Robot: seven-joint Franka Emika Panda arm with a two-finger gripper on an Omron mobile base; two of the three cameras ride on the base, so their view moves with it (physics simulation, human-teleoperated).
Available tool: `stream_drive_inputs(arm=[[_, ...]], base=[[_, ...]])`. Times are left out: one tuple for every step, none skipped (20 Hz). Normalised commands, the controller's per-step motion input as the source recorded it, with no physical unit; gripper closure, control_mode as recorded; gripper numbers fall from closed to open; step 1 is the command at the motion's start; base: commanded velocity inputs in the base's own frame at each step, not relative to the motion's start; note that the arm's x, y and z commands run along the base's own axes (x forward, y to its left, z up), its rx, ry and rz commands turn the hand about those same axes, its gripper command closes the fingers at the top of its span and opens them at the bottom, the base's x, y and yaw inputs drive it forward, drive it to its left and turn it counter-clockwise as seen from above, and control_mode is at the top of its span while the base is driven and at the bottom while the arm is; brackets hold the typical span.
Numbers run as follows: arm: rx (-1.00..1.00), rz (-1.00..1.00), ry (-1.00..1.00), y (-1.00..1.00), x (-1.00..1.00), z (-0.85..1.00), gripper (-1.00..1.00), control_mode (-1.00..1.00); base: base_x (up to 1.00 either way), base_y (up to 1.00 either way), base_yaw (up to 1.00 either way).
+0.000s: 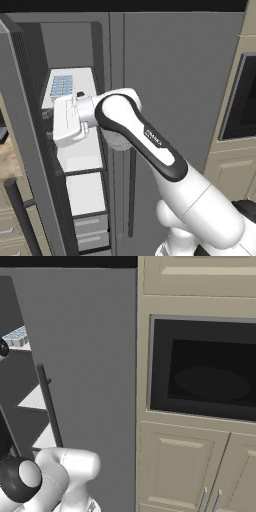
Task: Open the freezer door, pick up the ice cube tray from the freezer, and place it on the dining counter.
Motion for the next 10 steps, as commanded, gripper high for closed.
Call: stream_drive_inputs(arm=[[0.0, 0.0, 0.0, 0.5, 0.06, -0.06, -1.0, -1.0], [0.0, 0.0, 0.0, 0.46, 0.02, -0.04, -1.0, -1.0], [0.0, 0.01, 0.0, 0.44, 0.0, -0.04, -1.0, -1.0], [0.0, 0.01, 0.0, 0.41, 0.0, -0.02, -1.0, -1.0], [0.0, 0.01, 0.0, 0.39, 0.02, -0.03, -1.0, -1.0], [0.0, 0.01, 0.0, 0.38, 0.05, 0.0, -1.0, -1.0], [0.0, 0.0, 0.0, 0.38, 0.06, 0.0, -1.0, -1.0], [0.0, 0.0, 0.0, 0.38, 0.04, 0.0, -1.0, -1.0], [0.0, 0.0, 0.0, 0.38, 0.0, 0.0, -1.0, -1.0], [0.0, 0.0, 0.0, 0.37, 0.0, 0.0, -1.0, -1.0]], base=[[0.0, 0.0, 0.0], [0.0, 0.0, 0.0], [0.0, 0.0, 0.0], [0.0, 0.0, 0.0], [0.0, 0.0, 0.0], [0.0, 0.0, 0.0], [0.0, 0.0, 0.0], [0.0, 0.0, 0.0], [0.0, 0.0, 0.0], [0.0, 0.0, 0.0]])
